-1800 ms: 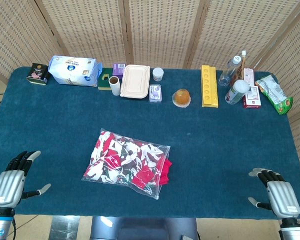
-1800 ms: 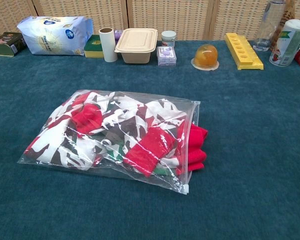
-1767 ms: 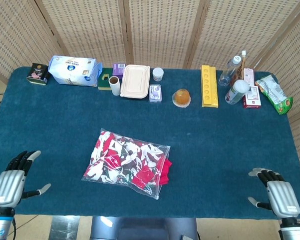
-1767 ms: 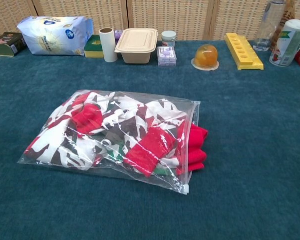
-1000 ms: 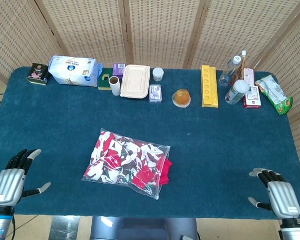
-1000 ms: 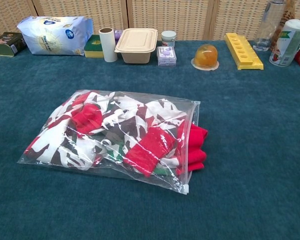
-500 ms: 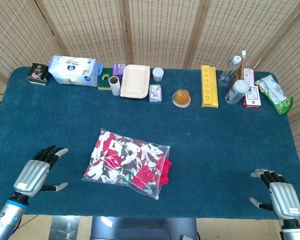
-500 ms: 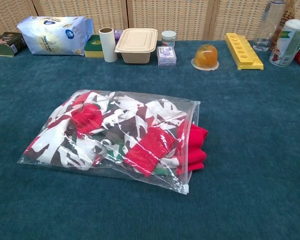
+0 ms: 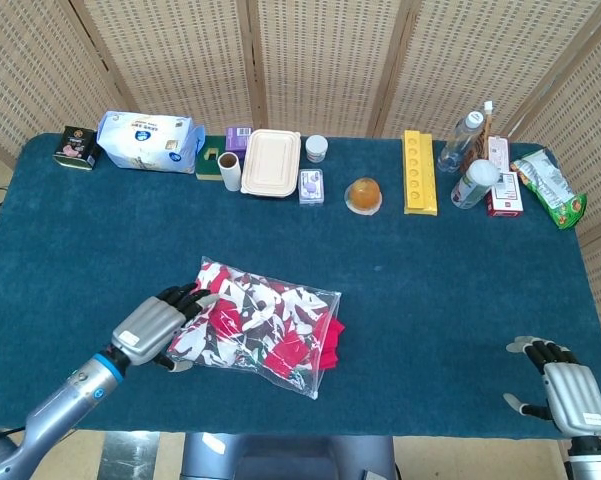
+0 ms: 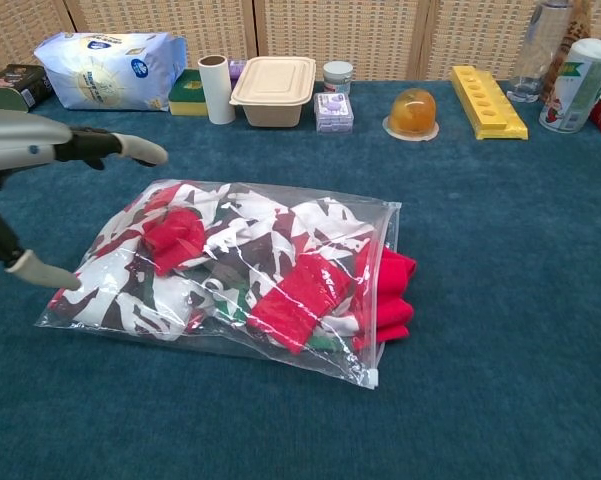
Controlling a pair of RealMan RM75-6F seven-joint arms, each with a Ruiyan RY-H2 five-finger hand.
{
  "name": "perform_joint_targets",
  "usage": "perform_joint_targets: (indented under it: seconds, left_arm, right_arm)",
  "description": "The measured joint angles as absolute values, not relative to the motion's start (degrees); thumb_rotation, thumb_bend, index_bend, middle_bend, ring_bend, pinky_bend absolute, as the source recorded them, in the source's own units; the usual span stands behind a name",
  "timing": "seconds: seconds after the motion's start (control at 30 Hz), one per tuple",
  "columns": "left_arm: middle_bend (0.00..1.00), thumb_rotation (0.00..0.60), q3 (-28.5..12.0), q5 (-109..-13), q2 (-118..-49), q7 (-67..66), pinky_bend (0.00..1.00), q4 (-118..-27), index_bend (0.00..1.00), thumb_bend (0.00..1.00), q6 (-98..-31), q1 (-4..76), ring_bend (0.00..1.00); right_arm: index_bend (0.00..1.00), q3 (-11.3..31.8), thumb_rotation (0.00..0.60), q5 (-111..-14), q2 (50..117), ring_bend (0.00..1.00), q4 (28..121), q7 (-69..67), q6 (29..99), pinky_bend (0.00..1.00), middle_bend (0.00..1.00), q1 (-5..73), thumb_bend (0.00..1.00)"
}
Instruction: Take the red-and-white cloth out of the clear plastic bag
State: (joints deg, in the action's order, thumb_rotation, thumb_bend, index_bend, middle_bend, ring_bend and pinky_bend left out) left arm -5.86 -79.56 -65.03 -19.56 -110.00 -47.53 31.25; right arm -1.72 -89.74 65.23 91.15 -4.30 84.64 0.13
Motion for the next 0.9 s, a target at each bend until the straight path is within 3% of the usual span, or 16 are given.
perform_joint_targets:
  seconds: [0.37, 0.9]
  left_arm:
    - [0.03, 0.600, -8.87, -58.94, -75.95, -36.42, 0.09, -105.71, 0.00, 0.00, -41.10, 46.45, 0.00]
    - [0.00, 0.600, -4.14, -43.66, -84.07, -46.13, 0.09, -101.42, 0.00, 0.00, -43.62, 59.30, 0.00]
  right_arm:
    - [0.31, -1.29, 0.600, -88.58, 65.04, 0.26, 90.10, -5.68, 85.29, 0.27, 0.28, -0.57, 0.13]
    - [0.31, -1.00, 0.600, -87.70, 65.12, 0.26, 88.65, -7.79, 85.10, 0.27, 0.28, -0.95, 0.13]
